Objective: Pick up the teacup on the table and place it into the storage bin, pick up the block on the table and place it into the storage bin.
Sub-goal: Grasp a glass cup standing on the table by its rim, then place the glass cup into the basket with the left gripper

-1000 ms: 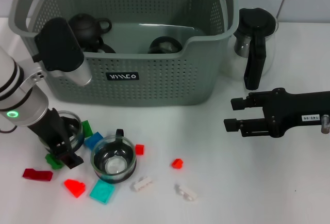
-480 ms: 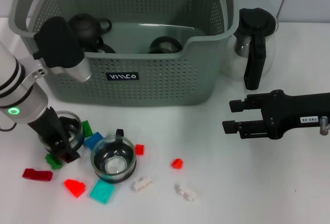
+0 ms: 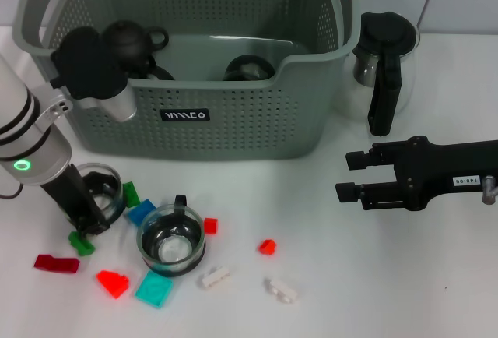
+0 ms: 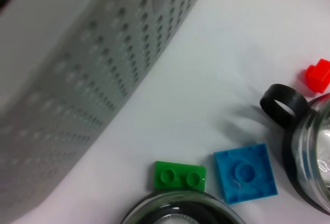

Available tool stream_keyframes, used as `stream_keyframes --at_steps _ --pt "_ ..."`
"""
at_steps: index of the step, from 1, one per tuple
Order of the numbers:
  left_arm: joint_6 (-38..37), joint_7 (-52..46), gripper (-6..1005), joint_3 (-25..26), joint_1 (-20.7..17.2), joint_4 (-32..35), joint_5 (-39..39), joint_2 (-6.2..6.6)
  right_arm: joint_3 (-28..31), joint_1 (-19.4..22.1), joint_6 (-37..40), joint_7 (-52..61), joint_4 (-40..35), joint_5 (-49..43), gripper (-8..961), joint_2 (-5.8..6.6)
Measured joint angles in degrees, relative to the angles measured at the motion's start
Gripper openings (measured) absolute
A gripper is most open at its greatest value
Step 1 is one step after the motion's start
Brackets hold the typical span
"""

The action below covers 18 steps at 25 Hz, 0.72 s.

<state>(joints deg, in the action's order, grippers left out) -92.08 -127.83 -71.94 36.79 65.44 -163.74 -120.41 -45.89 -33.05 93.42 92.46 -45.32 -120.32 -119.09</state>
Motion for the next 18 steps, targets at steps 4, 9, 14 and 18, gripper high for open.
stream_keyframes --at_steps 4,9,14,18 --pt "-0.27 -0.42 137 0.02 -0.01 0.86 0.00 -0.06 0.00 0.04 0.00 -0.18 -0.02 0.00 700 0.00" --pt "-2.95 -0.66 49 0.65 0.06 3.61 0.02 -0.08 0.16 -0.03 0.00 -0.47 0.53 0.00 700 0.11" --pt "-15.63 3.03 47 6.98 1.00 12.81 1.13 -0.34 0.11 -0.25 0.00 -0.51 0.59 0.00 700 0.23" --pt "-25.96 6.42 46 18.23 4.32 20.50 3.96 0.13 0.02 -0.53 0.00 -0.41 0.60 0.00 700 0.26"
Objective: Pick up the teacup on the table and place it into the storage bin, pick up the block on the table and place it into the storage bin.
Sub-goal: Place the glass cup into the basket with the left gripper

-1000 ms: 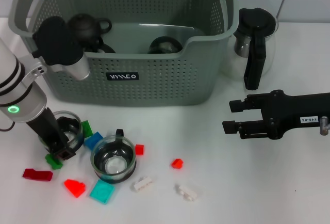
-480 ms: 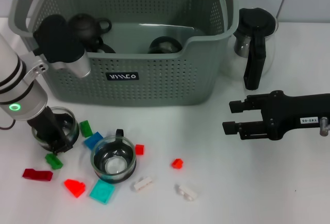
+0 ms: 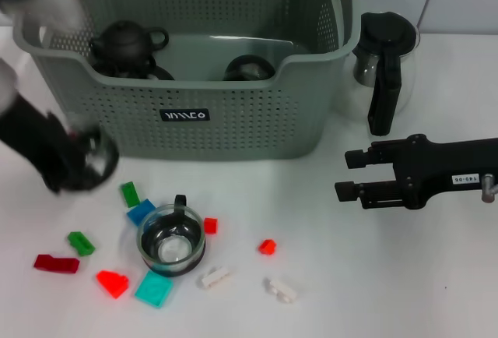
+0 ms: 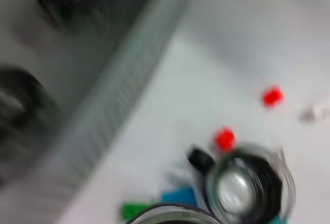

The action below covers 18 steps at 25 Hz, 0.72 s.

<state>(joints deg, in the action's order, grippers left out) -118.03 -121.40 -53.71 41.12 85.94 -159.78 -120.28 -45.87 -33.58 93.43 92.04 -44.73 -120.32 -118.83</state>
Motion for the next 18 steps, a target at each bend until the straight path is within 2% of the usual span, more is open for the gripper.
stream_keyframes --at_steps 2,5,6,13,16,18 --pt "-0.65 -0.10 46 2.65 0.64 1.81 2.48 1.61 -0.01 -0.06 0.02 0.00 0.05 0.00 700 0.06" --pt "-0.31 -0.54 45 5.70 1.43 1.42 7.10 4.66 0.01 -0.04 0.07 0.07 0.08 0.00 699 0.08" --pt "-0.08 -0.49 45 6.87 1.85 1.11 7.41 5.33 0.03 -0.01 0.08 0.18 0.08 0.00 699 0.09" --pt "0.75 -0.75 45 11.12 2.96 1.12 6.79 9.53 0.33 -0.23 0.08 0.24 0.08 0.17 699 0.09" --pt "0.31 -0.75 44 13.20 3.06 1.67 7.13 10.68 0.35 -0.27 -0.01 0.05 0.08 0.23 700 0.10" --pt "0.13 -0.72 44 13.77 3.02 1.90 7.17 11.02 0.40 -0.27 -0.08 0.00 0.08 0.26 700 0.15"
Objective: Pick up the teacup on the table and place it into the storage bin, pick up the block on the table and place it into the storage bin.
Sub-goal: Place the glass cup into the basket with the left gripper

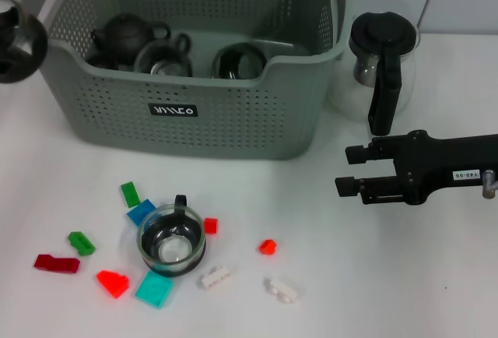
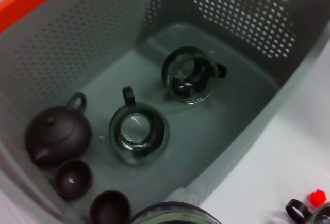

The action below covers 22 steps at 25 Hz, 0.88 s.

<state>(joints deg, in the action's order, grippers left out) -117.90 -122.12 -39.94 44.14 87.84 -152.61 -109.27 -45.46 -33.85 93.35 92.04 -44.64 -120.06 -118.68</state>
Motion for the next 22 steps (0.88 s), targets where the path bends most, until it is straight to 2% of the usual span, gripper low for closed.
stream_keyframes --at_steps 4,12,17,20,22 --pt "-0.11 0.43 44 0.91 -0.14 1.21 0.41 0.18 0.03 0.00 -0.15 -0.02 0.00 0.00 701 0.03" --pt "-0.13 0.53 43 2.99 0.26 4.57 6.05 0.63 0.06 -0.16 -0.27 -0.11 0.00 0.01 699 0.03" --pt "2.47 0.62 44 3.47 0.70 5.95 10.72 -0.48 0.12 -0.12 -0.21 -0.12 0.00 0.01 700 0.02" --pt "5.93 0.77 45 2.13 1.01 5.89 12.11 -1.88 0.12 -0.16 -0.23 -0.17 0.00 0.01 700 0.03" --pt "8.74 0.82 45 -0.54 1.11 5.40 12.21 -3.15 0.11 -0.18 -0.15 -0.18 0.00 0.01 701 0.02"
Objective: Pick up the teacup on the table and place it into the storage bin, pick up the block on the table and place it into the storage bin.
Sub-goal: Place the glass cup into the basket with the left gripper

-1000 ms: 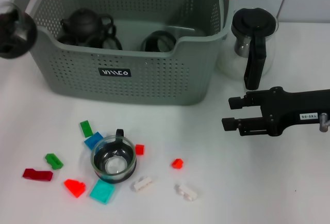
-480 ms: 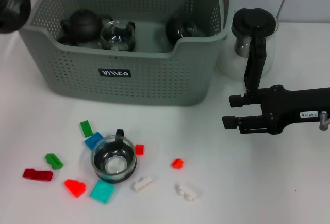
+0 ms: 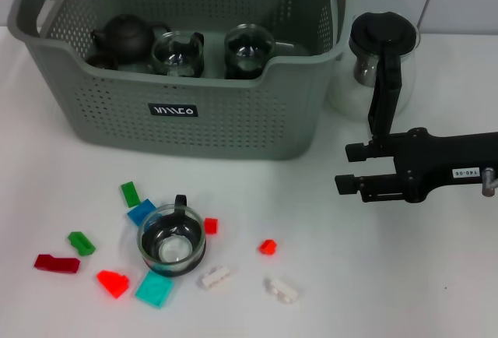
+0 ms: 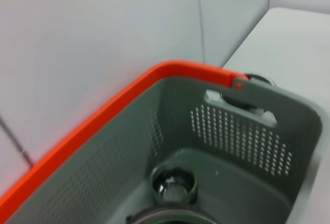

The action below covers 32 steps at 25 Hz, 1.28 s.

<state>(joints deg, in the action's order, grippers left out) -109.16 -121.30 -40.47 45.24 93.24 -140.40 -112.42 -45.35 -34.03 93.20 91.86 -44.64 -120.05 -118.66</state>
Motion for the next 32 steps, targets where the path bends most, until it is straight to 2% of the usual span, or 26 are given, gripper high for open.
stream_keyframes --at_steps 4,8,14,18,21,25,32 --pt "7.37 -0.18 46 -6.68 0.33 -2.68 -0.35 -1.88 0.01 0.01 0.03 -0.01 -0.06 -0.01 701 0.01" --pt "17.28 -0.57 47 -12.90 2.69 -10.79 -2.00 -3.45 0.00 0.02 0.02 -0.13 -0.11 0.00 701 0.00" --pt "33.29 -0.69 49 -14.98 6.78 -26.33 -6.22 -6.83 0.00 0.07 -0.12 -0.31 -0.01 -0.01 700 0.00" --pt "44.31 -1.89 50 -15.53 8.94 -36.32 -8.76 -8.12 0.00 0.19 -0.20 -0.37 0.00 0.00 700 0.00" --pt "48.51 -2.37 51 -15.90 10.22 -42.28 -9.50 -8.20 0.00 0.27 -0.23 -0.37 0.00 -0.01 699 0.00" --pt "51.83 -2.70 52 -15.81 11.80 -49.50 -9.89 -7.36 0.00 0.29 -0.23 -0.38 0.00 -0.02 699 0.00" --pt "54.00 -5.44 54 -15.38 12.09 -51.64 -10.21 -6.98 0.00 0.19 -0.29 -0.46 0.00 -0.06 701 0.00"
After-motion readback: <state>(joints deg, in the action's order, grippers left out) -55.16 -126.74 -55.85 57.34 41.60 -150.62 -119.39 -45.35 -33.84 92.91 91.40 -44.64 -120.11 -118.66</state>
